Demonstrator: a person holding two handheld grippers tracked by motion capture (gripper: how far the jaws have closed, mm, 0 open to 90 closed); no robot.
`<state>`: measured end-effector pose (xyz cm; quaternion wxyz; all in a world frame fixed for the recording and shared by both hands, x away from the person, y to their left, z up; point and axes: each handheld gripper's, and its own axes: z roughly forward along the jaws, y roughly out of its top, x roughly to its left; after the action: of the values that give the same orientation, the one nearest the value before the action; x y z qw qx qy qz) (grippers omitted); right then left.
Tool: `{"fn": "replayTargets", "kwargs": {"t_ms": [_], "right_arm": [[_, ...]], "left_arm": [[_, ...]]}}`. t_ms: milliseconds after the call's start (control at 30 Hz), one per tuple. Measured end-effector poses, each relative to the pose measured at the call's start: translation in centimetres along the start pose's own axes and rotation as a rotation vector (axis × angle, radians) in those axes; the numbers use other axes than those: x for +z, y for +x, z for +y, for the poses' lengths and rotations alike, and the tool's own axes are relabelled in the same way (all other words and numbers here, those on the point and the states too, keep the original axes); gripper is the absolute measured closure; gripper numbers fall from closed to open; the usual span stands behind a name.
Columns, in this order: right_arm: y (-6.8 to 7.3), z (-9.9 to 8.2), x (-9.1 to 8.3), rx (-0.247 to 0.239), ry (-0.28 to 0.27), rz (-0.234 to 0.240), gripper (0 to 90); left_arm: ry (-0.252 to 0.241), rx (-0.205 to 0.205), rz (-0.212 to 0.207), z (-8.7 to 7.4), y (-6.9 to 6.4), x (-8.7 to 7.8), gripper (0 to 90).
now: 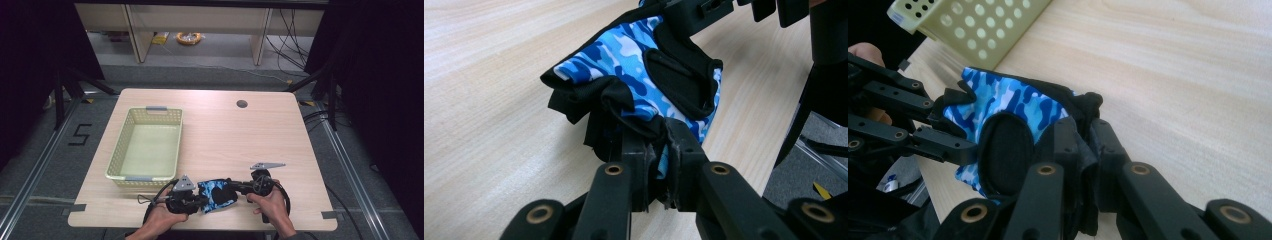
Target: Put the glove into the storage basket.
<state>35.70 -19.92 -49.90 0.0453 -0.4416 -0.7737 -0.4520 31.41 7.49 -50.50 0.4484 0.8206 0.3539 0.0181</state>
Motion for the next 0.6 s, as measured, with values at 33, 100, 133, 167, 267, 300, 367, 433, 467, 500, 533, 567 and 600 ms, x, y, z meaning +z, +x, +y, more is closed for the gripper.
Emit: {"fn": "replayTargets", "kwargs": {"t_ms": [33,100,133,167,267,300,367,433,467,500,533,567,600], "right_arm": [[0.0,0.1,0.0,-0.006,-0.009,0.005,84.0],[0.2,0.2,-0.2,0.0,-0.02,0.011,84.1],[0.2,0.3,-0.2,-0.004,-0.026,0.004,84.1],[0.3,0.4,-0.4,-0.006,-0.039,0.014,84.3],[0.9,0.8,-0.8,0.015,-0.039,0.017,84.5],[0.8,1.0,-0.9,-0.022,-0.052,0.013,84.5],[1.3,1.2,-1.0,-0.029,-0.049,0.009,84.6],[1.6,1.6,-1.2,-0.04,-0.057,0.019,84.6],[1.7,1.7,-1.4,-0.035,-0.062,0.027,84.6],[1.9,1.9,-1.5,-0.04,-0.058,0.016,84.6],[2.0,2.1,-1.5,-0.039,-0.068,0.031,84.6],[2.3,2.4,-1.6,-0.021,-0.062,0.025,84.6],[2.6,2.7,-1.8,-0.012,-0.054,0.034,84.6]], "left_arm": [[-0.003,-0.01,-0.003,0.1,-0.1,-0.1,80.2],[-0.013,0.009,-0.002,0.2,0.0,-0.3,80.2],[-0.023,0.009,0.0,0.3,-0.1,-0.5,80.2],[-0.03,0.007,-0.003,0.5,-0.1,-0.6,80.2],[-0.044,0.009,-0.005,0.8,-0.1,-1.1,80.2],[-0.047,0.012,-0.002,0.8,-0.1,-1.3,80.3],[-0.069,0.013,-0.005,0.9,-0.1,-1.6,80.3],[-0.072,0.014,-0.01,1.1,-0.1,-2.1,80.3],[-0.077,0.014,-0.008,1.3,-0.1,-2.4,80.3],[-0.089,0.017,-0.007,1.4,-0.1,-2.7,80.3],[-0.094,0.022,-0.007,1.7,-0.1,-2.9,80.3],[-0.09,0.026,-0.007,1.9,-0.2,-3.3,80.2],[-0.107,0.032,-0.011,2.2,-0.1,-3.6,80.2]]}}
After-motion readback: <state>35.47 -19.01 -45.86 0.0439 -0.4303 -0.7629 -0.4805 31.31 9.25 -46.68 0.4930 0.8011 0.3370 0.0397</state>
